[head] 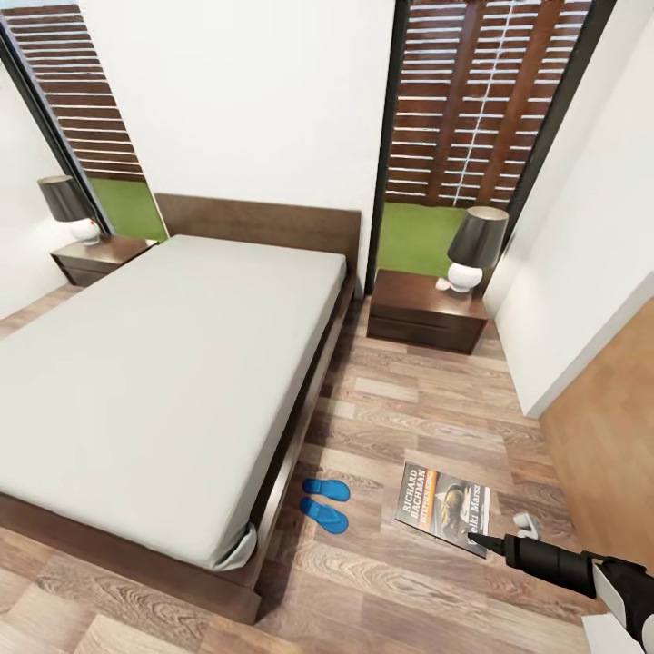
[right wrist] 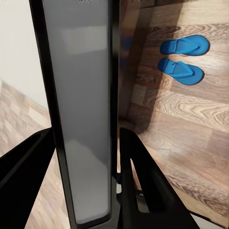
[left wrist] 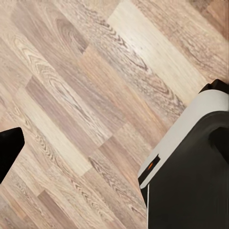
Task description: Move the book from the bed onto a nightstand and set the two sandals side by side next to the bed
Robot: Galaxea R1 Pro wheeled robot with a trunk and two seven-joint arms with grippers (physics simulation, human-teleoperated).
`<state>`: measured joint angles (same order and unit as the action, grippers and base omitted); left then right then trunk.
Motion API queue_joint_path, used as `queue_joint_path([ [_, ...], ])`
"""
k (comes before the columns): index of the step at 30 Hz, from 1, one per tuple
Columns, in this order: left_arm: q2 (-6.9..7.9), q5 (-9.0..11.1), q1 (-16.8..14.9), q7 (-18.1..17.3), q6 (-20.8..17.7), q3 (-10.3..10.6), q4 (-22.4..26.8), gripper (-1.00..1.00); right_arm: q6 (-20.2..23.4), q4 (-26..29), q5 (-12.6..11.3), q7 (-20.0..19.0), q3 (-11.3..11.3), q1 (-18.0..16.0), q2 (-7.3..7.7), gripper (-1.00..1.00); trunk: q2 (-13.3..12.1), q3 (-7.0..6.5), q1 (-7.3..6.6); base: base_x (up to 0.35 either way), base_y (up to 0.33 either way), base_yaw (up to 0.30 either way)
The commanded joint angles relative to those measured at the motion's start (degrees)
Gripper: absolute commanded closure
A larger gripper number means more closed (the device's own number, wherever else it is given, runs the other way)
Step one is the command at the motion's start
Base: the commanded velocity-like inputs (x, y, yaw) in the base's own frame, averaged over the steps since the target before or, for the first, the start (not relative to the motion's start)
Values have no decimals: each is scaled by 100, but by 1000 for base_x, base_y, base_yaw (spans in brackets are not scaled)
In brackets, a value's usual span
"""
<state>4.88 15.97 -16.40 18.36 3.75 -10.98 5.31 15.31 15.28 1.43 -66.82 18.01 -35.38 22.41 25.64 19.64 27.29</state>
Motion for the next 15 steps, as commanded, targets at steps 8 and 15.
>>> queue_joint_path([
  [8, -6, 49, -4, -2, 34, -14, 0, -100, 60, 1, 16, -24, 31, -4, -5, 100, 8, -68, 3, 0, 0, 0],
  [15, -31, 49, -4, -4, 41, -17, 4, -100, 60, 1, 16, -24, 35, -4, -1, 100, 8, -134, 3, 0, 0, 0],
])
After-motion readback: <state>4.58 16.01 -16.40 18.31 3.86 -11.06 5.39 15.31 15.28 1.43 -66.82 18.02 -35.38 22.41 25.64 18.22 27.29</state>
